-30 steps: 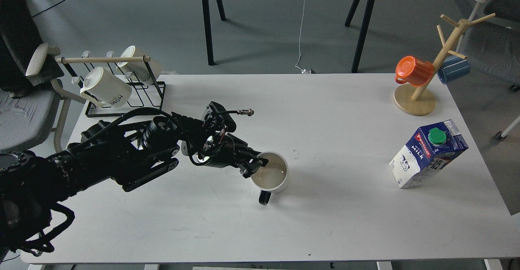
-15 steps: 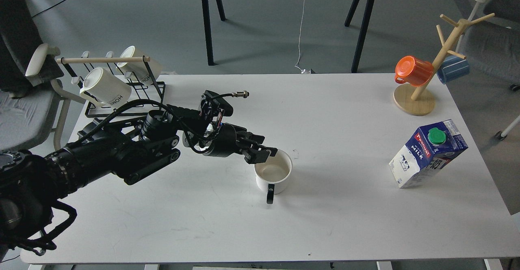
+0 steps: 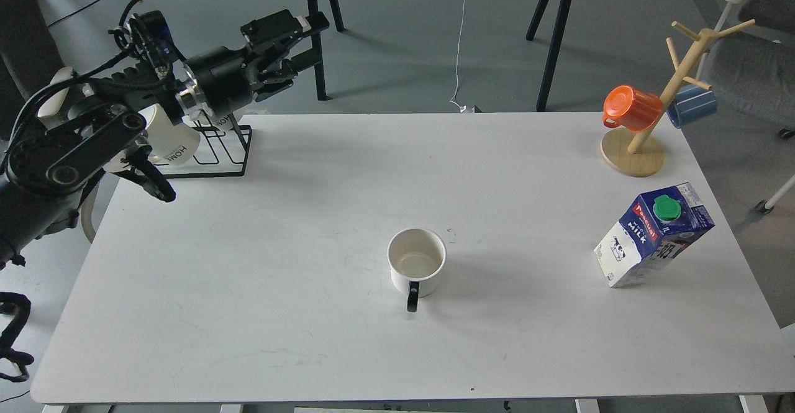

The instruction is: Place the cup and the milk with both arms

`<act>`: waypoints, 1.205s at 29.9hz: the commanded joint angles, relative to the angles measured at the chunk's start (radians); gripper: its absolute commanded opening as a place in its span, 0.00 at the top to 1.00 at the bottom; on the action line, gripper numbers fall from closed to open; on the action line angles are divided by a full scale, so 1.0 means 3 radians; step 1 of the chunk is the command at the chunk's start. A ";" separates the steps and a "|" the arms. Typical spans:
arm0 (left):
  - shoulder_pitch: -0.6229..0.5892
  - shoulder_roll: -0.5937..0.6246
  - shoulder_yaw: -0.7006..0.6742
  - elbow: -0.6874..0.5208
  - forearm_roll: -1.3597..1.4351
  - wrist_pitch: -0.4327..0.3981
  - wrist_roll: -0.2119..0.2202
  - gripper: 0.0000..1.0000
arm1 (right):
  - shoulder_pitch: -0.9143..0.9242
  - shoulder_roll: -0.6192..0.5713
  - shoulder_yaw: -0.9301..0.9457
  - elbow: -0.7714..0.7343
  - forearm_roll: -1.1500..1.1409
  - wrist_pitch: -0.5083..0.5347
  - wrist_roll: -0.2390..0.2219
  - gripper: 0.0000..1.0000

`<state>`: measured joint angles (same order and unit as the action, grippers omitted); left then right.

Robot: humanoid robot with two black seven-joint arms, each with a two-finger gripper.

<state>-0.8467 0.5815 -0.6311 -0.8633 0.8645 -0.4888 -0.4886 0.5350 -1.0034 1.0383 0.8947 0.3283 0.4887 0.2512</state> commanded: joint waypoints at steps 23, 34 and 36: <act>0.0741 0.0756 -0.0110 0.0239 -0.2288 0.0000 0.0000 0.08 | -0.3041 -0.0194 -0.0122 0.0975 0.3012 0.0000 -0.0740 0.01; 0.0777 0.0629 -0.0110 0.0239 -0.2263 0.0000 0.0000 0.08 | -0.2505 0.0373 -0.0802 0.0975 0.2102 0.0000 -0.0735 0.01; 0.0782 0.0618 -0.0105 0.0239 -0.2263 0.0000 0.0000 0.08 | -0.2413 0.0481 -0.0812 0.0975 0.1974 0.0000 -0.0735 0.01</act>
<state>-0.6162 0.7709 -0.6636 -0.7915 0.1852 -0.4887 -0.4886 -0.2278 -0.9079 0.8037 1.1879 0.9773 0.4887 0.0304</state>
